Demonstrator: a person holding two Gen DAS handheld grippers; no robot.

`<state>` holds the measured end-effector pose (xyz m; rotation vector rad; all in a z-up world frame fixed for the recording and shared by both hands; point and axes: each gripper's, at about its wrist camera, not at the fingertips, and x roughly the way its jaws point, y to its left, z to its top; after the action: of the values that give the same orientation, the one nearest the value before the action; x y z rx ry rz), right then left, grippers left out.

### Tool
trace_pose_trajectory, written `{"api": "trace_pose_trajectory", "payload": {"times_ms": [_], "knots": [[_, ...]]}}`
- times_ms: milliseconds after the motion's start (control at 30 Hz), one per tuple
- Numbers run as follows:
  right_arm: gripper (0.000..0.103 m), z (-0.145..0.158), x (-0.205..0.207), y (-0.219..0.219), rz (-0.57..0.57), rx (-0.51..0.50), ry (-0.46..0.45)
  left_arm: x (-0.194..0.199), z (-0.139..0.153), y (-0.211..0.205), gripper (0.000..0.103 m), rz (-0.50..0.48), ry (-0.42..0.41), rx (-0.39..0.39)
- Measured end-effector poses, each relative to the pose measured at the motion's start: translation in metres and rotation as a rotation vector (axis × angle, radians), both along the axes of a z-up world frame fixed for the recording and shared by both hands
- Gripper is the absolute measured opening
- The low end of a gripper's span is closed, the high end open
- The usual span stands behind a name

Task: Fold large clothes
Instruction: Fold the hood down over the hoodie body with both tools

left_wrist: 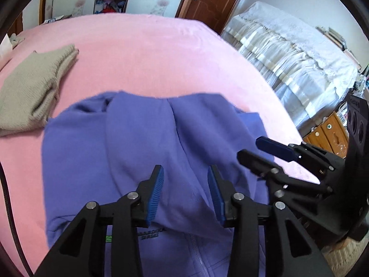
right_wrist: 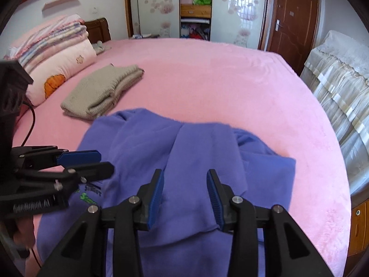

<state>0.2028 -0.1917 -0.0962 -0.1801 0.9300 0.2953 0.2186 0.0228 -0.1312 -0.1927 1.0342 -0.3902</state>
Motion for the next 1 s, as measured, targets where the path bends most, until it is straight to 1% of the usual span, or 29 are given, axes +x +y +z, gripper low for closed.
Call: {"api": "trace_pose_trajectory", "payload": {"times_ms": [133,267,333,467,633,700,733,767,800,833,867,1000], "knots": [[0.039,-0.031,0.002,-0.006,-0.022,-0.011,0.057,0.006,-0.026,-0.005,0.039,0.027,0.052,0.008],[0.039,-0.052,-0.002,-0.017,-0.042,-0.01,0.095,0.006,-0.047,-0.004,0.042,0.043,0.08,0.023],[0.039,-0.059,-0.005,-0.02,-0.045,-0.007,0.102,0.004,-0.054,-0.004,0.043,0.041,0.078,0.037],[0.039,-0.068,-0.014,-0.02,-0.04,-0.024,0.096,-0.002,-0.067,-0.009,0.05,0.041,0.066,0.089],[0.04,-0.084,-0.023,-0.013,-0.031,-0.071,0.095,-0.006,-0.082,-0.012,0.052,0.043,0.058,0.142],[0.04,-0.086,-0.027,-0.01,-0.024,-0.103,0.084,-0.007,-0.081,-0.012,0.052,0.046,0.055,0.152],[0.04,-0.085,-0.027,-0.009,-0.022,-0.11,0.082,-0.008,-0.08,-0.011,0.055,0.049,0.056,0.153],[0.04,-0.082,-0.028,-0.008,-0.021,-0.109,0.084,-0.008,-0.077,-0.01,0.063,0.055,0.057,0.158],[0.04,-0.078,-0.03,-0.009,-0.021,-0.097,0.089,-0.01,-0.074,-0.009,0.067,0.061,0.055,0.164],[0.04,-0.074,-0.031,-0.01,-0.022,-0.084,0.092,-0.012,-0.069,-0.008,0.078,0.07,0.049,0.177],[0.04,-0.07,-0.032,-0.011,-0.023,-0.07,0.095,-0.014,-0.064,-0.006,0.083,0.078,0.038,0.186],[0.041,-0.049,-0.046,-0.015,-0.023,-0.043,0.07,-0.029,-0.037,-0.004,0.083,0.084,-0.011,0.199]]}}
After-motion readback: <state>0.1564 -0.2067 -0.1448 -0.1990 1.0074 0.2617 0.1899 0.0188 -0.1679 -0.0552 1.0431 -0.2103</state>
